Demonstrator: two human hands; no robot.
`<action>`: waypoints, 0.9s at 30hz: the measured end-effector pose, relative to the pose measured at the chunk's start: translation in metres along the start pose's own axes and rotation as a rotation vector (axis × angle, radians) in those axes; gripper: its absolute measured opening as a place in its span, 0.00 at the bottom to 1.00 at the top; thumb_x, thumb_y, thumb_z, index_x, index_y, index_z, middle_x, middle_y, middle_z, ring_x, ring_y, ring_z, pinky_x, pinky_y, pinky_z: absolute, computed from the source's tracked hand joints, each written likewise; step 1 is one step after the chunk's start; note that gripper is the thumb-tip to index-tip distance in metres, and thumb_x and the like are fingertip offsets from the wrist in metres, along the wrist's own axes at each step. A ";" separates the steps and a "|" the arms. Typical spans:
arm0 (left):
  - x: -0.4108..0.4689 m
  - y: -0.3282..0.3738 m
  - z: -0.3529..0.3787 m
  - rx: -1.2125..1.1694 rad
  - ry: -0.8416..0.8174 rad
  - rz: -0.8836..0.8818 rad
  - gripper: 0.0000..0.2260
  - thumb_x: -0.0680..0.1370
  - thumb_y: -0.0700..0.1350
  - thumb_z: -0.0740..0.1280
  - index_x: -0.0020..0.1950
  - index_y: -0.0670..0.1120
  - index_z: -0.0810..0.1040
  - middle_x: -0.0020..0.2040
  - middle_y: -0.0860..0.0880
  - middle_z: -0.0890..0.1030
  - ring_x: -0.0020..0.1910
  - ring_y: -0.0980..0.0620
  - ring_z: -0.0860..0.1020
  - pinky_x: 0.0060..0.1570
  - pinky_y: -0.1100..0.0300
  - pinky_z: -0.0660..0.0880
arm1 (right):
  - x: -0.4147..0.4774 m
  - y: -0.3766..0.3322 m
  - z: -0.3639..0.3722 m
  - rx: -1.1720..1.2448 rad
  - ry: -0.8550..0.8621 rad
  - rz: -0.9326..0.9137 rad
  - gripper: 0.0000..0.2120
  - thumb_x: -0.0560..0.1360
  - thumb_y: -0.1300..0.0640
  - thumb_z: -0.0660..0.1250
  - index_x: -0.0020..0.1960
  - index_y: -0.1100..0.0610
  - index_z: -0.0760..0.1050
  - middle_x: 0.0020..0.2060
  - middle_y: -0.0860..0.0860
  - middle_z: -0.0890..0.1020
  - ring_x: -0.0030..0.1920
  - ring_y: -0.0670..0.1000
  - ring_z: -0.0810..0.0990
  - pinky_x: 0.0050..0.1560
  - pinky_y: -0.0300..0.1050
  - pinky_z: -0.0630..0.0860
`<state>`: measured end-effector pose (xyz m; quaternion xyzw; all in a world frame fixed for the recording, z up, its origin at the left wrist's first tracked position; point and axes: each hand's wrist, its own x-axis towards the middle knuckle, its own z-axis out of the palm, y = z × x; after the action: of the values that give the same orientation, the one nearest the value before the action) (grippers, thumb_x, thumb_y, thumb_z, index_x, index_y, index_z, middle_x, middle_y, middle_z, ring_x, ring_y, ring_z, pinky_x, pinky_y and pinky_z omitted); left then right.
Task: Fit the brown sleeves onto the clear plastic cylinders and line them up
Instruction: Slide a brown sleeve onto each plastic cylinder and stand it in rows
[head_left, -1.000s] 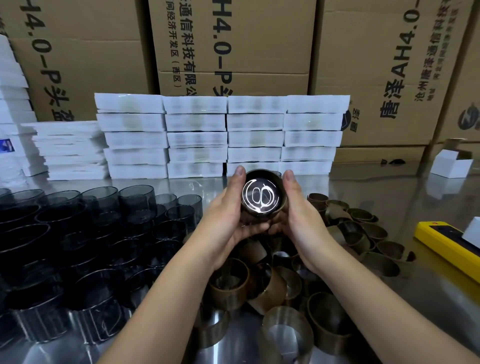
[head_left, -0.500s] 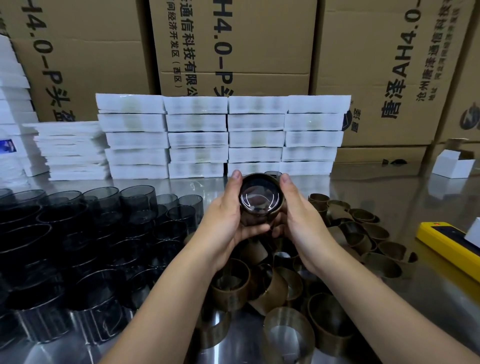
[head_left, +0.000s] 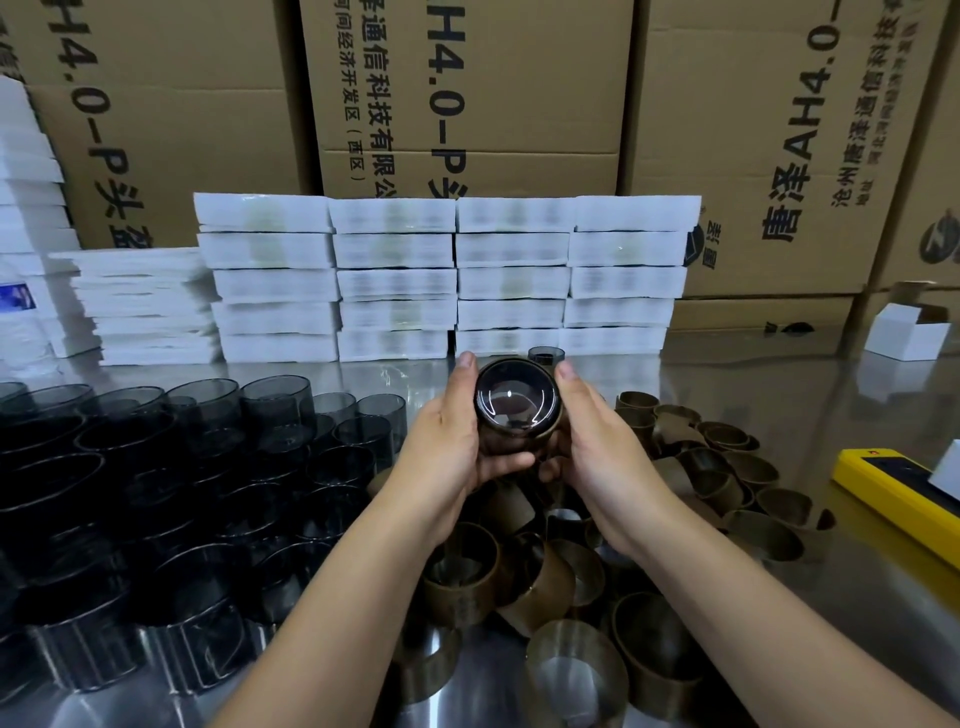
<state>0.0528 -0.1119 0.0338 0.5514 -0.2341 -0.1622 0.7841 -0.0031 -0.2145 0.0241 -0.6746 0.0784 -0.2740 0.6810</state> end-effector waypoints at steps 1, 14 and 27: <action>0.000 0.000 0.000 -0.001 0.000 0.000 0.21 0.82 0.57 0.55 0.48 0.43 0.80 0.36 0.46 0.85 0.31 0.53 0.82 0.26 0.64 0.77 | 0.000 0.000 0.000 0.000 0.002 0.000 0.19 0.79 0.42 0.53 0.56 0.55 0.74 0.43 0.54 0.80 0.35 0.46 0.75 0.29 0.37 0.70; 0.001 0.000 -0.001 -0.024 0.012 -0.018 0.22 0.82 0.57 0.55 0.49 0.42 0.80 0.35 0.48 0.85 0.31 0.55 0.82 0.24 0.65 0.76 | 0.000 0.002 0.002 -0.018 0.023 -0.004 0.19 0.79 0.42 0.53 0.49 0.51 0.79 0.39 0.51 0.82 0.34 0.44 0.77 0.30 0.37 0.70; 0.001 0.001 -0.002 -0.034 0.034 -0.017 0.21 0.82 0.57 0.56 0.49 0.43 0.80 0.35 0.47 0.85 0.31 0.54 0.82 0.24 0.65 0.76 | -0.001 0.003 -0.001 -0.099 0.006 -0.049 0.22 0.77 0.38 0.54 0.46 0.49 0.81 0.41 0.45 0.86 0.40 0.41 0.82 0.40 0.35 0.76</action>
<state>0.0548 -0.1109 0.0341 0.5427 -0.2130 -0.1636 0.7958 -0.0037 -0.2151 0.0204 -0.7082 0.0772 -0.2883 0.6398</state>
